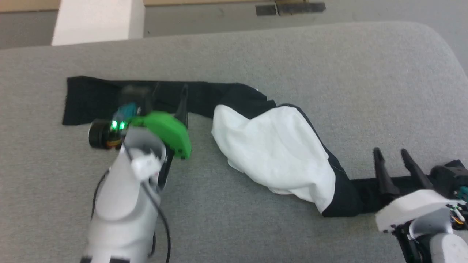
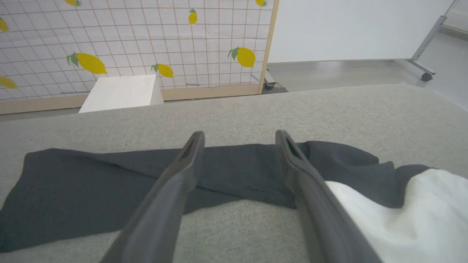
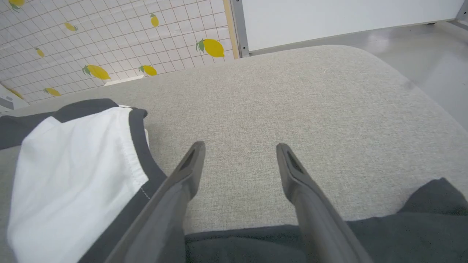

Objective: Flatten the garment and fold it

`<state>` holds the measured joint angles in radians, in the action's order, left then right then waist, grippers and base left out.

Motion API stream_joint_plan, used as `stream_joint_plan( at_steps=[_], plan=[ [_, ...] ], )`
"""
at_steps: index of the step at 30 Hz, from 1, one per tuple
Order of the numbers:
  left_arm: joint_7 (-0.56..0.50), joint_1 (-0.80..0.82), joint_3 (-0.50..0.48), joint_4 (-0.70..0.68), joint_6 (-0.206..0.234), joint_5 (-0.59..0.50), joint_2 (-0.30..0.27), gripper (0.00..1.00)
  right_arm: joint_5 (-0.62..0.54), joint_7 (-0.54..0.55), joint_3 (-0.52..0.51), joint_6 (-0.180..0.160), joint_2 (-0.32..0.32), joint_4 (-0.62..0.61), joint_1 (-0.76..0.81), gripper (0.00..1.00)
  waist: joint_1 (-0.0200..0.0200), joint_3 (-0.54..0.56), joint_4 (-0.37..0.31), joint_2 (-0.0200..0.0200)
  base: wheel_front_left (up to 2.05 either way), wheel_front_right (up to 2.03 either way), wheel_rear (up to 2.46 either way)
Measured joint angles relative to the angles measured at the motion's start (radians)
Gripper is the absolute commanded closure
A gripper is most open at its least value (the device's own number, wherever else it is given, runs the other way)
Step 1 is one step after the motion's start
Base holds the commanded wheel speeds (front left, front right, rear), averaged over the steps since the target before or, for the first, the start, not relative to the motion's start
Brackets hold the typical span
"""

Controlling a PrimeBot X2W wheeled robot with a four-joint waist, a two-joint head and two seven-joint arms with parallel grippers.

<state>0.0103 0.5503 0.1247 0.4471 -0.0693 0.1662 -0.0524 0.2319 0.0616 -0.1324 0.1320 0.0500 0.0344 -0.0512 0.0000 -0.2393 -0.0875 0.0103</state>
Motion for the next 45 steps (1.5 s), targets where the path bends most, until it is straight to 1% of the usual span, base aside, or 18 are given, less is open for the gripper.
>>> stream_joint_plan(
  at_steps=[3,6,9,14,15,16,17,20,21,23,26,29,31,33,36,38,43,45],
  plan=[
    [-0.105,0.121,0.021,0.100,0.001,-0.012,-0.006,0.00,0.013,-0.004,0.044,0.000,0.000,-0.004,-0.025,0.00,0.0000,-0.042,-0.018,0.0000,0.00,0.00,0.00],
    [-0.221,0.209,0.057,0.198,-0.001,-0.048,-0.035,0.00,0.024,-0.014,0.079,0.000,0.000,-0.003,-0.047,0.00,0.0001,-0.084,-0.038,0.0000,0.00,0.00,0.00],
    [-0.356,0.269,0.094,0.283,-0.017,-0.080,-0.068,0.00,0.034,-0.028,0.105,0.000,-0.001,0.004,-0.065,0.00,0.0002,-0.124,-0.063,0.0000,0.00,0.00,0.00],
    [-0.550,0.342,0.101,0.326,-0.035,-0.044,-0.074,0.00,0.041,-0.045,0.108,0.000,0.000,0.024,-0.071,0.00,0.0001,-0.163,-0.105,0.0000,0.00,0.00,0.00],
    [-0.582,0.352,0.101,0.324,-0.035,-0.028,-0.077,0.14,0.041,-0.045,0.107,0.000,0.000,0.027,-0.071,0.00,0.0001,-0.169,-0.112,0.0000,0.00,0.00,0.00],
    [-0.608,0.358,0.102,0.320,-0.036,-0.017,-0.082,0.71,0.041,-0.045,0.106,0.000,0.000,0.029,-0.071,0.00,0.0001,-0.173,-0.117,0.0000,0.00,0.00,0.00],
    [-0.620,0.359,0.105,0.315,-0.037,-0.010,-0.084,1.00,0.041,-0.045,0.105,0.000,0.000,0.030,-0.071,0.00,0.0001,-0.175,-0.120,0.0000,0.00,0.00,0.00],
    [-0.604,0.347,0.117,0.282,-0.047,0.009,-0.085,1.00,0.040,-0.045,0.104,0.000,0.000,0.031,-0.072,0.00,0.0001,-0.174,-0.120,0.0000,0.00,0.00,0.00],
    [-0.565,0.331,0.118,0.269,-0.050,0.009,-0.084,1.00,0.039,-0.044,0.103,0.000,0.000,0.031,-0.073,0.00,0.0001,-0.171,-0.117,0.0000,0.00,0.00,0.00],
    [-0.476,0.298,0.109,0.243,-0.036,0.010,-0.084,1.00,0.031,-0.044,0.099,0.000,0.001,0.031,-0.073,0.00,0.0001,-0.163,-0.111,0.0000,0.00,0.00,0.00],
    [-0.319,0.231,0.077,0.211,0.011,0.024,-0.075,1.00,0.020,-0.040,0.093,0.000,0.000,0.030,-0.073,0.00,0.0002,-0.139,-0.097,0.0001,0.00,0.00,0.00],
    [-0.176,0.171,0.033,0.163,0.046,0.056,-0.072,1.00,0.012,-0.034,0.084,0.000,0.000,0.027,-0.070,0.00,0.0002,-0.107,-0.078,0.0000,0.00,0.00,0.00],
    [-0.107,0.134,0.003,0.123,0.058,0.069,-0.076,1.00,0.007,-0.029,0.080,0.000,0.000,0.024,-0.066,0.00,0.0001,-0.084,-0.064,0.0000,0.00,0.00,0.00],
    [-0.036,0.079,-0.037,0.064,0.086,0.087,-0.078,1.00,0.000,-0.021,0.071,0.000,0.000,0.018,-0.051,0.00,0.0001,-0.056,-0.048,0.0000,0.00,0.00,0.00],
    [0.000,-0.030,-0.086,-0.023,0.121,0.117,-0.096,1.00,-0.006,-0.008,0.061,0.000,0.000,0.012,-0.021,0.00,0.0000,-0.014,-0.023,0.0000,0.00,0.00,0.00],
    [-0.005,-0.116,-0.115,-0.081,0.141,0.126,-0.114,1.00,-0.008,0.002,0.058,0.000,0.000,0.007,-0.005,0.00,0.0000,0.012,-0.007,0.0000,0.00,0.00,0.00],
    [-0.073,-0.367,-0.187,-0.223,0.212,0.133,-0.159,1.00,-0.011,0.023,0.050,0.000,0.000,-0.009,0.030,0.00,0.0000,0.072,0.038,0.0000,0.00,0.00,0.00],
    [-0.099,-0.456,-0.212,-0.262,0.241,0.138,-0.161,1.00,-0.011,0.032,0.047,0.000,0.000,-0.015,0.041,0.00,0.0000,0.089,0.056,0.0000,0.00,0.00,0.00]
  ],
)
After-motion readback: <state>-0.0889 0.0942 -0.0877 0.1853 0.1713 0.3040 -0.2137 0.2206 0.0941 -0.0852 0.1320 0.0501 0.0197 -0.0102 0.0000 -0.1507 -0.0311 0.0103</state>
